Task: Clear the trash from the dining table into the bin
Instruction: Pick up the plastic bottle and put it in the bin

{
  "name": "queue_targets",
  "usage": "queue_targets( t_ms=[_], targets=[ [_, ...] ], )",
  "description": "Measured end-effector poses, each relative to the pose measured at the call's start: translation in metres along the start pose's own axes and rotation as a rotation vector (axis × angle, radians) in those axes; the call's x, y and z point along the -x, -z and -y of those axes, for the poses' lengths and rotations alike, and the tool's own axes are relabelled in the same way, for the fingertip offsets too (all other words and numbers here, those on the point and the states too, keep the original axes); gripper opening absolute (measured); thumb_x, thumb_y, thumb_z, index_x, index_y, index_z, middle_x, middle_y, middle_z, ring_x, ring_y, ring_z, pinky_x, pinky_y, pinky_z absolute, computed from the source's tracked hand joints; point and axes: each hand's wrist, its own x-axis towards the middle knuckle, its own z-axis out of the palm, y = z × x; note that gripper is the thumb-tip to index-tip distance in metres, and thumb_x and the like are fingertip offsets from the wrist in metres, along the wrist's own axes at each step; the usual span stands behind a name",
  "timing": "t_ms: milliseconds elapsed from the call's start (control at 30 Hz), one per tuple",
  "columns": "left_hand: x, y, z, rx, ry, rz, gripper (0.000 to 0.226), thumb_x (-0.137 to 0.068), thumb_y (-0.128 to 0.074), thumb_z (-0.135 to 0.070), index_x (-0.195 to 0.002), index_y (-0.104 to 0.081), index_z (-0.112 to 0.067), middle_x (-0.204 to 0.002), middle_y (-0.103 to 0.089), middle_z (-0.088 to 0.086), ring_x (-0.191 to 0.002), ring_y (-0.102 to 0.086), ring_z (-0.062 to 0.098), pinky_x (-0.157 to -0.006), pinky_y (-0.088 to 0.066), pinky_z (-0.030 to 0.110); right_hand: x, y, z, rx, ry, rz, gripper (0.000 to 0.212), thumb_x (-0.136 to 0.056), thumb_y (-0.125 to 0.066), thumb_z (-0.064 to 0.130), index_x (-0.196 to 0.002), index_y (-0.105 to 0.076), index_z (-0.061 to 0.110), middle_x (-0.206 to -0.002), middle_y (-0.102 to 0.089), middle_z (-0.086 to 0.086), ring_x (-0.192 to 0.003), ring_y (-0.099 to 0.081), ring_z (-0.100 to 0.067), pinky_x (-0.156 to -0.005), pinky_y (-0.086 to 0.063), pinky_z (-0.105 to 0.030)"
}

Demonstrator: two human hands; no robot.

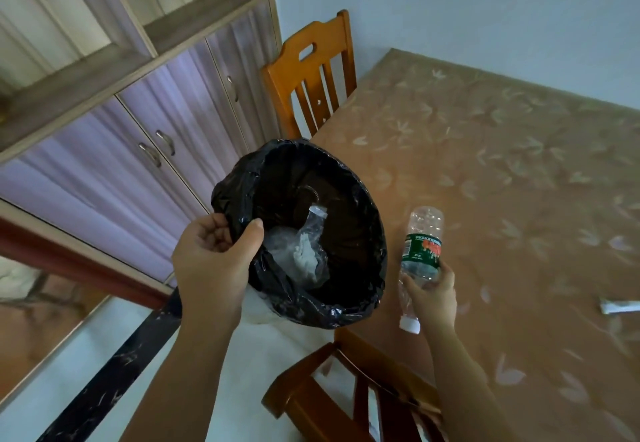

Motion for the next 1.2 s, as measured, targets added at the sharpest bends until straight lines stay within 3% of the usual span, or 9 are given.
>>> queue_targets(
  t_ms=[100, 200, 300, 400, 500, 667, 800, 1000, 1200],
  targets=[
    [0.0, 0.007, 0.0, 0.011, 0.022, 0.011, 0.018, -0.072, -0.073, -0.017, -0.082, -0.061, -0.007, -0.071, -0.056, 0.007, -0.069, -0.053, 0.024, -0.066, -0.051, 0.033, 0.007, 0.006, -0.003, -0.059, 0.002, 0.029, 0.071, -0.071, -0.073, 0.023, -0.129, -0.031, 0.028, -0.112, -0.059, -0.005, -0.1, -0.058, -0.025, -0.082, -0.051, -0.049],
    [0.0, 0.015, -0.002, 0.033, 0.038, 0.019, 0.018, -0.072, -0.073, -0.014, -0.083, -0.06, -0.007, -0.069, -0.053, 0.004, -0.066, -0.051, 0.019, -0.062, -0.05, 0.026, 0.018, 0.018, 0.006, -0.111, 0.048, 0.03, 0.071, -0.071, -0.074, 0.026, -0.128, -0.033, 0.03, -0.095, -0.057, 0.005, -0.079, -0.056, -0.003, -0.065, -0.05, -0.034],
    [0.001, 0.023, 0.0, 0.073, 0.055, 0.035, 0.026, -0.073, -0.073, -0.012, -0.092, -0.059, 0.0, -0.071, -0.053, 0.003, -0.065, -0.052, 0.016, -0.06, -0.05, 0.022, 0.033, 0.033, 0.025, -0.117, 0.157, 0.034, 0.063, -0.069, -0.075, 0.031, -0.121, -0.039, 0.029, -0.096, -0.056, 0.006, -0.082, -0.053, 0.001, -0.06, -0.045, -0.025],
    [0.002, 0.029, 0.003, 0.109, 0.075, 0.052, 0.026, -0.073, -0.073, -0.014, -0.092, -0.059, -0.003, -0.074, -0.055, 0.005, -0.069, -0.054, 0.018, -0.066, -0.052, 0.029, 0.053, 0.047, 0.048, -0.126, 0.267, 0.105, 0.053, -0.068, -0.075, 0.031, -0.111, -0.043, 0.034, -0.097, -0.06, 0.012, -0.088, -0.058, -0.003, -0.066, -0.047, -0.027],
    [0.004, 0.033, 0.003, 0.103, 0.04, 0.082, 0.013, -0.072, -0.073, -0.015, -0.075, -0.061, -0.017, -0.068, -0.053, 0.001, -0.065, -0.052, 0.017, -0.064, -0.049, 0.03, 0.072, 0.059, 0.072, -0.078, 0.388, 0.218, 0.048, -0.068, -0.075, 0.03, -0.106, -0.046, 0.035, -0.101, -0.061, 0.013, -0.091, -0.058, -0.002, -0.072, -0.047, -0.023],
    [0.009, 0.037, 0.001, 0.103, -0.006, 0.09, 0.026, -0.072, -0.074, -0.017, -0.056, -0.06, -0.032, -0.056, -0.051, -0.01, -0.054, -0.048, 0.008, -0.059, -0.045, 0.025, 0.094, 0.072, 0.104, 0.116, 0.547, 0.407, 0.045, -0.069, -0.075, 0.023, -0.1, -0.048, 0.043, -0.097, -0.06, 0.018, -0.081, -0.056, 0.014, -0.061, -0.043, -0.004],
    [0.017, 0.041, -0.002, 0.113, -0.035, 0.117, 0.028, -0.072, -0.073, -0.015, -0.055, -0.058, -0.032, -0.052, -0.053, -0.014, -0.048, -0.049, 0.001, -0.052, -0.046, 0.017, 0.104, 0.065, 0.127, 0.316, 0.629, 0.543, 0.047, -0.07, -0.071, 0.031, -0.106, -0.045, 0.042, -0.1, -0.055, 0.023, -0.082, -0.055, 0.014, -0.061, -0.043, -0.003],
    [0.028, 0.049, -0.011, 0.184, -0.006, 0.125, 0.018, -0.07, -0.073, -0.009, -0.072, -0.059, -0.019, -0.053, -0.061, -0.011, -0.051, -0.057, 0.002, -0.05, -0.05, 0.015, 0.111, 0.025, 0.152, 0.573, 0.748, 0.675, 0.062, -0.072, -0.07, 0.037, -0.127, -0.042, 0.026, -0.122, -0.049, -0.001, -0.106, -0.05, -0.017, -0.086, -0.044, -0.028],
    [0.035, 0.059, -0.015, 0.229, 0.046, 0.113, 0.018, -0.07, -0.074, -0.009, -0.077, -0.059, -0.016, -0.068, -0.059, 0.0, -0.057, -0.059, 0.006, -0.053, -0.052, 0.016, 0.122, -0.005, 0.151, 0.665, 0.797, 0.668, 0.064, -0.074, -0.07, 0.032, -0.129, -0.042, 0.016, -0.128, -0.048, -0.009, -0.112, -0.048, -0.022, -0.092, -0.042, -0.031]
  ],
)
